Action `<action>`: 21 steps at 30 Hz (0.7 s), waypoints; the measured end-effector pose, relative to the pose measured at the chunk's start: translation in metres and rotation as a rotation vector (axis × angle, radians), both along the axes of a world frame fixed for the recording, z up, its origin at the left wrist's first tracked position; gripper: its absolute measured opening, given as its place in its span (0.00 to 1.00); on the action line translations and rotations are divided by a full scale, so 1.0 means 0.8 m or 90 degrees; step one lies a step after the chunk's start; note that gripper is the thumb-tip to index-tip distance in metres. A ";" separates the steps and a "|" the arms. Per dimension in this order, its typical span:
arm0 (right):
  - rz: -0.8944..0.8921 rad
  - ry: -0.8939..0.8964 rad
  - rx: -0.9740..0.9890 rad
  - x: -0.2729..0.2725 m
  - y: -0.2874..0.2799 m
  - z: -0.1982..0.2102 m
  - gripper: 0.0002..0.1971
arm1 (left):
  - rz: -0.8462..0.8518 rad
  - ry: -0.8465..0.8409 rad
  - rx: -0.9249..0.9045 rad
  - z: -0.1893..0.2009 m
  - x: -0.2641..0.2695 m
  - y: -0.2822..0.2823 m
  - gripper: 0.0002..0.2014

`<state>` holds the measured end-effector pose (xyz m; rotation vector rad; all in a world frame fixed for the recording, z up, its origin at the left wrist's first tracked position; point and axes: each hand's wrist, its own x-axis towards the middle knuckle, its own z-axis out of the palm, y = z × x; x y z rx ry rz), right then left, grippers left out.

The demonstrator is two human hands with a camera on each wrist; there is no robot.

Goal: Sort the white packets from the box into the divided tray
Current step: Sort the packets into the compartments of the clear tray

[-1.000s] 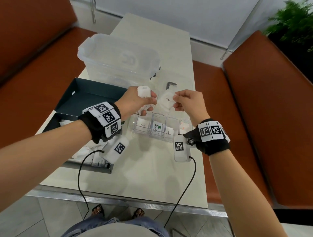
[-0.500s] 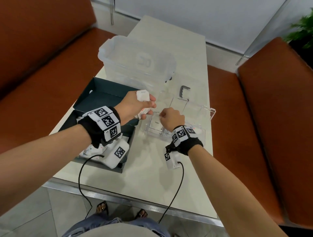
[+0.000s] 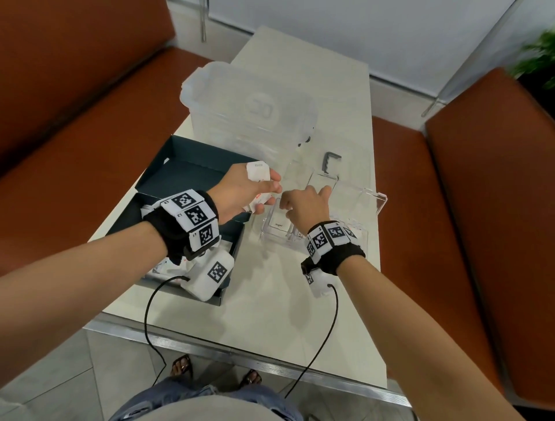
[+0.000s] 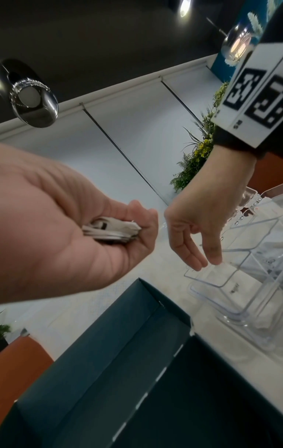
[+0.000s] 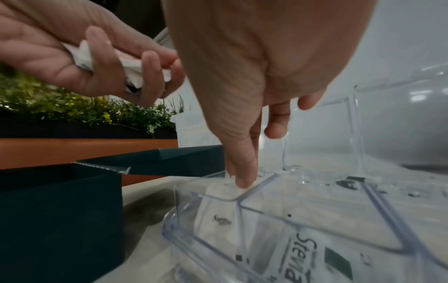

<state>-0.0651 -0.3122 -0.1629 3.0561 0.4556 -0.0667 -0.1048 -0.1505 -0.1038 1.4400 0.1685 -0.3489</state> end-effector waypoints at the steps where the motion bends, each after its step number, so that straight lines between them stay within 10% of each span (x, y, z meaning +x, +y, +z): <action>1: 0.005 -0.013 -0.025 -0.001 0.002 0.000 0.14 | -0.001 0.003 0.000 0.000 0.000 0.000 0.06; 21: -0.015 0.112 -0.155 0.003 0.017 0.000 0.08 | 0.021 0.032 -0.014 -0.007 0.003 0.009 0.06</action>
